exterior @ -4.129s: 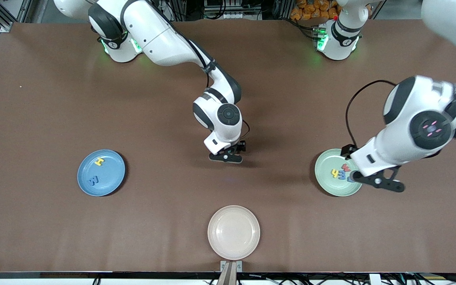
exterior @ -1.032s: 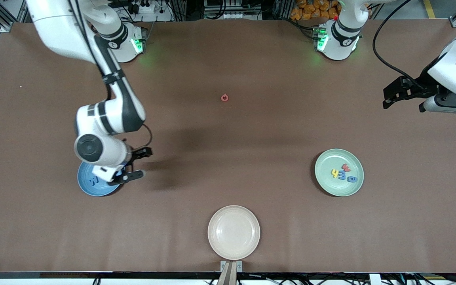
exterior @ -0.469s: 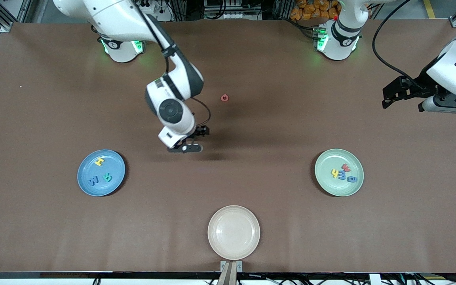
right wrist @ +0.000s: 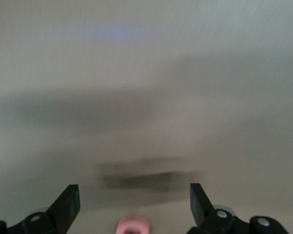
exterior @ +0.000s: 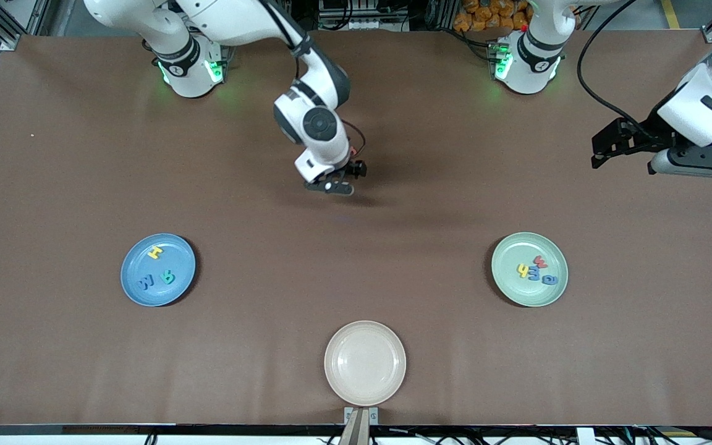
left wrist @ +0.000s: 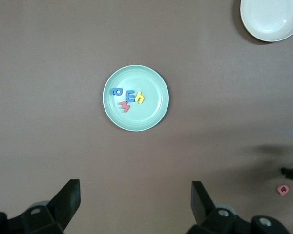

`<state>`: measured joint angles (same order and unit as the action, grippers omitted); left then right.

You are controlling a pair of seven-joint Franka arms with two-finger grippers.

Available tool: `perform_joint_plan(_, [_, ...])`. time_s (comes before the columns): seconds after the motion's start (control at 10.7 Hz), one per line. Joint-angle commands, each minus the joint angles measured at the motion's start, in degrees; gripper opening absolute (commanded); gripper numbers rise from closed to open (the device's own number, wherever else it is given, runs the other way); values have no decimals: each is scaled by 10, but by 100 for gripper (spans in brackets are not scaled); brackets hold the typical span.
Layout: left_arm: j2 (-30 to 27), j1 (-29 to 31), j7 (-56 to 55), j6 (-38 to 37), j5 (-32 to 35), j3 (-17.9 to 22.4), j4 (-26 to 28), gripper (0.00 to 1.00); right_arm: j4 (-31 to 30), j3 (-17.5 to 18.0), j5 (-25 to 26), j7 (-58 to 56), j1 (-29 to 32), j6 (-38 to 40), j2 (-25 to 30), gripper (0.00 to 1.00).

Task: Sort uppercase to blue plate, lowercase to green plate
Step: 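Reach the right gripper to the pink Q and grasp it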

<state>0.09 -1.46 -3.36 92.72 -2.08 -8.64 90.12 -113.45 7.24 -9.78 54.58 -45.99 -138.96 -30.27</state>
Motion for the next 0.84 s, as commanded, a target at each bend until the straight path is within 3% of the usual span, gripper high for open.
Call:
perform_joint_plan(0.0, [-7, 4, 2, -5, -10, -3, 3, 100, -49, 20, 38, 71, -1, -23, 23, 100])
perform_joint_plan(0.19, [-6, 2, 0, -5, -8, -3, 3, 100, -52, 21, 62, 108, -17, -29, 15, 100])
perform_joint_plan(0.75, [-4, 5, 1, -4, -7, -3, 3, 100, -51, 23, 64, 127, -25, -65, -4, 100])
